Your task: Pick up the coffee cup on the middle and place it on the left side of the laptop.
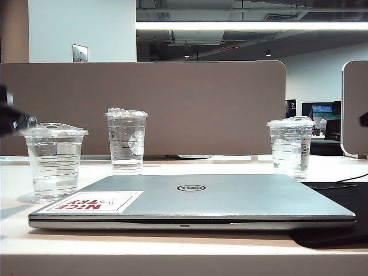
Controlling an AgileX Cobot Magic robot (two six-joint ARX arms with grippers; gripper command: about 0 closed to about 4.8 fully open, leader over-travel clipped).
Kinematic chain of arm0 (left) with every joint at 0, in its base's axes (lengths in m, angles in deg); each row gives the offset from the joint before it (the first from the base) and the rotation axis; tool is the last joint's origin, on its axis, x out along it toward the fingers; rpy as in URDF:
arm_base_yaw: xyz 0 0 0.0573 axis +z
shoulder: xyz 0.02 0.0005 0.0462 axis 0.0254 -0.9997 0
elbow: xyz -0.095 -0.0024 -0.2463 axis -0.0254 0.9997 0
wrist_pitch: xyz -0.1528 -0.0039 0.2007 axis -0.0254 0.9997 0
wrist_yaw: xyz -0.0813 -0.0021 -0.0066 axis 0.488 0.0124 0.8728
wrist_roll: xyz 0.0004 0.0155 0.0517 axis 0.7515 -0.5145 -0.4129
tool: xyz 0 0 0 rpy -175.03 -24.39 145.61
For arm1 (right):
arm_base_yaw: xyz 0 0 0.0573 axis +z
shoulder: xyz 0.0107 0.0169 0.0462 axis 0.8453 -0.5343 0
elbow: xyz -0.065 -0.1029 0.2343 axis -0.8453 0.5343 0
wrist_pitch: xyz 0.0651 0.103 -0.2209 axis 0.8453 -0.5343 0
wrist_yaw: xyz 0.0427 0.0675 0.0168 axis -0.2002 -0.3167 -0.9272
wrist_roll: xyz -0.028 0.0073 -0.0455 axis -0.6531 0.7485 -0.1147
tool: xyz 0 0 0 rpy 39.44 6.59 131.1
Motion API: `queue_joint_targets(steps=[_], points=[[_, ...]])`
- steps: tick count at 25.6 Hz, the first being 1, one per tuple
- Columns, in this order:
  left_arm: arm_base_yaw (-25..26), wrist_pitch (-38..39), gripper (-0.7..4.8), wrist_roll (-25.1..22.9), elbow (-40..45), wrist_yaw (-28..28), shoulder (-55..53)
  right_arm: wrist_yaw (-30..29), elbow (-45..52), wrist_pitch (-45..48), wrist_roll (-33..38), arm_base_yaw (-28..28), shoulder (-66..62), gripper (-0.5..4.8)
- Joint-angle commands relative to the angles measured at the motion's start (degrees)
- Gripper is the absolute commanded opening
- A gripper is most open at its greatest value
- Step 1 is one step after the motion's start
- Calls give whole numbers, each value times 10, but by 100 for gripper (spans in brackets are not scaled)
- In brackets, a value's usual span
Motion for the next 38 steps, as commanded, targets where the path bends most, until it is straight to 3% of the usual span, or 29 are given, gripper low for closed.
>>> queue_joint_targets(steps=[1,4,6,8,18,21,29,38], points=[[0,14,-6,7,-1,-3,46,1,2,11,0,-49,24,-5],[-1,51,-6,7,-2,-24,94,1,2,11,0,-103,45,-5],[-1,116,-6,0,-2,-55,167,2,2,13,0,-171,62,-5],[-1,162,-6,-16,-2,-62,212,1,2,12,0,-198,63,-5],[-1,489,-6,-28,-2,-141,468,1,2,13,0,-235,83,-5],[0,581,-6,-64,-2,-156,553,1,2,12,0,-236,83,-5],[0,656,-5,-77,-2,-174,618,1,2,12,0,-235,83,-5],[-1,662,-5,-72,-2,-181,621,1,2,12,0,-236,83,-5]])
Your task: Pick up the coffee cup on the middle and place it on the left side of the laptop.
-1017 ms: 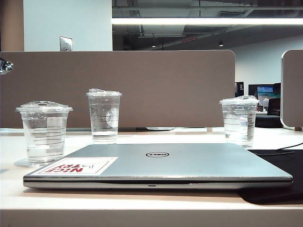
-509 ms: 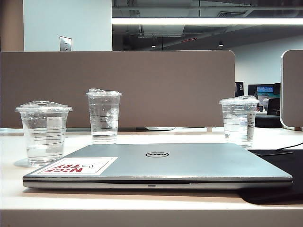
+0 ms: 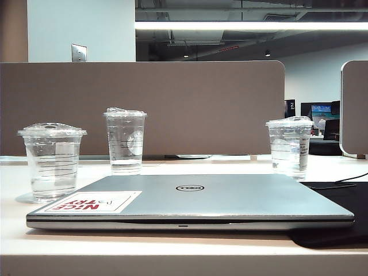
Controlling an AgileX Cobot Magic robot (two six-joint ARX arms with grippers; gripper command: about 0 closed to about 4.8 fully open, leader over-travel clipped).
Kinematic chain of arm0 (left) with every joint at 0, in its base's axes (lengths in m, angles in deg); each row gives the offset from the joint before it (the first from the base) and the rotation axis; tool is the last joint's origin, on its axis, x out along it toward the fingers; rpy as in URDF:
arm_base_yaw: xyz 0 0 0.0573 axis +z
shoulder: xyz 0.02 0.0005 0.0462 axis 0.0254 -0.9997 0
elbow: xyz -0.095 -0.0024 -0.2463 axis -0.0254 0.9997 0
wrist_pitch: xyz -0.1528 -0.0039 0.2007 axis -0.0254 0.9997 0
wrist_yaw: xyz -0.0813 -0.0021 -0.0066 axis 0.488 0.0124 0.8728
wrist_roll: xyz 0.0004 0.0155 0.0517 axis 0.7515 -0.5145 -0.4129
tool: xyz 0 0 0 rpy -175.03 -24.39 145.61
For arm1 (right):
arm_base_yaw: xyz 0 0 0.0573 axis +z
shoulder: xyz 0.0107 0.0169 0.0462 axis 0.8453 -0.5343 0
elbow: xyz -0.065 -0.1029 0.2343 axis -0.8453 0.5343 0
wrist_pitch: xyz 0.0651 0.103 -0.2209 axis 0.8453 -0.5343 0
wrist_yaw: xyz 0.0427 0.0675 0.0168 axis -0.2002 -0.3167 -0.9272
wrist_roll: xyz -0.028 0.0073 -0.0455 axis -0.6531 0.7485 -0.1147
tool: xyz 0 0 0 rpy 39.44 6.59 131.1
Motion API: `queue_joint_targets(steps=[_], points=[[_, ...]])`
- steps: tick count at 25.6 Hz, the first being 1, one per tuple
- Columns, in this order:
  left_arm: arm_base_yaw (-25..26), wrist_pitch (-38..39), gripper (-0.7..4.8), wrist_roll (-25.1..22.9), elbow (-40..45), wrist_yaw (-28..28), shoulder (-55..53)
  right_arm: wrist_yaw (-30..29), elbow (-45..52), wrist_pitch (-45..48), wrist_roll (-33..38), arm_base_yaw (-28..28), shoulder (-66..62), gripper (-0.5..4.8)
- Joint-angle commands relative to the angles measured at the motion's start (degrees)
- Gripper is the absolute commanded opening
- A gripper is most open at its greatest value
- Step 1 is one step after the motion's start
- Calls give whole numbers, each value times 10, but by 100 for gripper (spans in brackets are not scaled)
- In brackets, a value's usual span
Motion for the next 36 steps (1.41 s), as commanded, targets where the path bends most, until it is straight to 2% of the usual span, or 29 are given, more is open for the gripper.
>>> queue_joint_targets(steps=[1,9,13,19,24,36], points=[[0,-4,-5,1,-2,-2,1,0,2,10,0,-1,1,-5],[0,-4,-5,1,-2,-2,1,0,2,9,0,-1,1,-5],[5,41,-5,-17,-2,-3,50,0,2,10,0,-1,1,-4],[73,60,-5,-10,-2,1,119,0,2,8,0,0,1,-5],[100,96,-5,9,-2,3,163,0,2,8,0,0,1,-5],[103,128,-5,8,-2,18,164,0,2,8,0,0,1,-5]])
